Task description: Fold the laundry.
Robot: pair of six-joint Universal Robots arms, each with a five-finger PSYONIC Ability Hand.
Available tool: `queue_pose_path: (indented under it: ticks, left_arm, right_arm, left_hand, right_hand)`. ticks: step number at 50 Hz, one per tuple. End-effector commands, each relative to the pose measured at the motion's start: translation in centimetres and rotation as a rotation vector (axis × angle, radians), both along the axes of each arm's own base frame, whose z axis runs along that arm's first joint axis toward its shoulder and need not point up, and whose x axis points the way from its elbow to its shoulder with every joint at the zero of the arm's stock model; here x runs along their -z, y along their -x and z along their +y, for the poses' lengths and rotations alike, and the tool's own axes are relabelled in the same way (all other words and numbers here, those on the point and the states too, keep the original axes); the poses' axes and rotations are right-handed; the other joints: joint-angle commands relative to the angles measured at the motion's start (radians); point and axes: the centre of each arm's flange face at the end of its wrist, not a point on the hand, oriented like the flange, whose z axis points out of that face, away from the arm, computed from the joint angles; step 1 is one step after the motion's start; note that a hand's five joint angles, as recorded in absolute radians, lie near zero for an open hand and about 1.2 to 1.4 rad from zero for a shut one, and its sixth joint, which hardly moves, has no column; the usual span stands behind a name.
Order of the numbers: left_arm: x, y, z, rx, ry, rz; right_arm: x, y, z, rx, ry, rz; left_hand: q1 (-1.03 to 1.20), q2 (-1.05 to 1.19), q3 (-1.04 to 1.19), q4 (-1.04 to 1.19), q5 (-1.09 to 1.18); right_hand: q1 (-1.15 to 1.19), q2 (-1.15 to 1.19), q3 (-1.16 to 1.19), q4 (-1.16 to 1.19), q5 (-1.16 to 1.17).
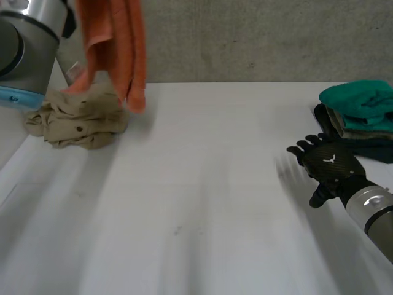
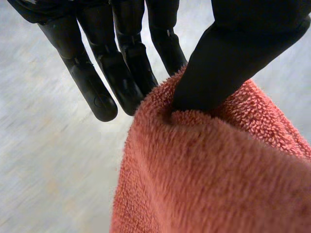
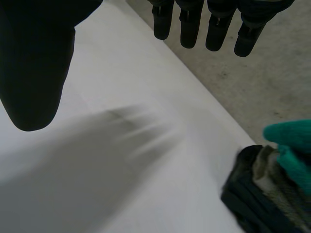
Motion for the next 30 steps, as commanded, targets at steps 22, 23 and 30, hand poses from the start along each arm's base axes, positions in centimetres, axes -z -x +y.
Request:
queue_pose_path:
  ticks: [22, 23, 30]
  left_arm:
    - [20.4, 11.6, 11.4, 0.068, -0.47, -0.5]
    - [18.7, 11.0, 11.5, 0.038, -0.453, -0.47]
    - [16.2, 8.1, 13.8, 0.025, -0.497, -0.443]
  right_arm:
    - [-5.5, 2.3, 1.0, 0.148, -0.097, -0.237]
    - [-5.5, 2.1, 1.3, 0.141, -0.103, -0.233]
    - [-6.2, 0.1, 5.2, 0.067, -0.225, -0.231]
  left_hand:
    - [-0.877, -0.979, -0.978, -0.984, -0.945]
    - [-0.886, -0.988, -0.987, -0.994, -0.954]
    - [-0.88, -0.983, -0.981, -0.988, -0.948]
  right_hand:
    - [-0.052, -0.04, -0.036, -0.036, -0.042]
    - [-0.052, -0.04, -0.036, -0.036, -0.042]
    - [-0.052, -0.04, -0.036, -0.036, -0.042]
